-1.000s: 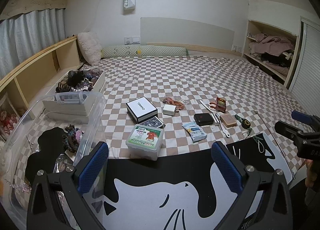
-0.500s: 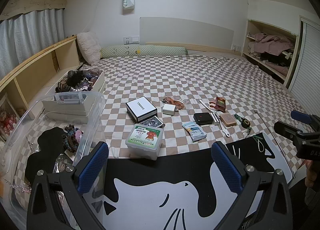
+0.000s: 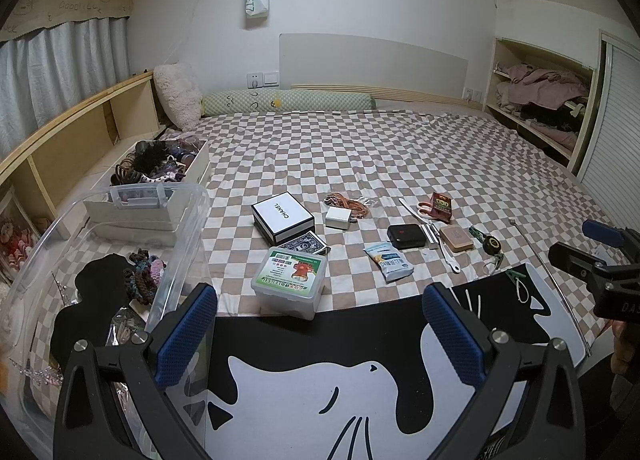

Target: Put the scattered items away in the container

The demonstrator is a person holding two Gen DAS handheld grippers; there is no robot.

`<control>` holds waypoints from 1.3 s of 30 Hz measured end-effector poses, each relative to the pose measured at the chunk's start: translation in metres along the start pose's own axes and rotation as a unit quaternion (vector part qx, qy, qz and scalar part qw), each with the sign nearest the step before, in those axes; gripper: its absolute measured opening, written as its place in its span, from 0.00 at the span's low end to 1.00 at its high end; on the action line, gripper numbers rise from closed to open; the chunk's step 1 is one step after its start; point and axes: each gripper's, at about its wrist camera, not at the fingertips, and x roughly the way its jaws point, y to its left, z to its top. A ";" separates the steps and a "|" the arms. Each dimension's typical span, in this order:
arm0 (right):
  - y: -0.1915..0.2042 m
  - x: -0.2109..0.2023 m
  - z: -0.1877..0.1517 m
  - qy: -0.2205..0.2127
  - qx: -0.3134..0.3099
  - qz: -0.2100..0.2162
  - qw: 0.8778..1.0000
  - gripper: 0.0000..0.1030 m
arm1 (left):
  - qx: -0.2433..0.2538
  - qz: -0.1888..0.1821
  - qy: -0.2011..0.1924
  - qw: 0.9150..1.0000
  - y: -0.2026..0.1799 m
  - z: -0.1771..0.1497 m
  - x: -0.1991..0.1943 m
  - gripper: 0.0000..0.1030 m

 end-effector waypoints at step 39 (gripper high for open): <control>-0.008 -0.003 0.008 -0.047 0.017 0.024 0.998 1.00 | -0.002 -0.009 -0.021 1.000 0.000 0.006 -0.001 1.00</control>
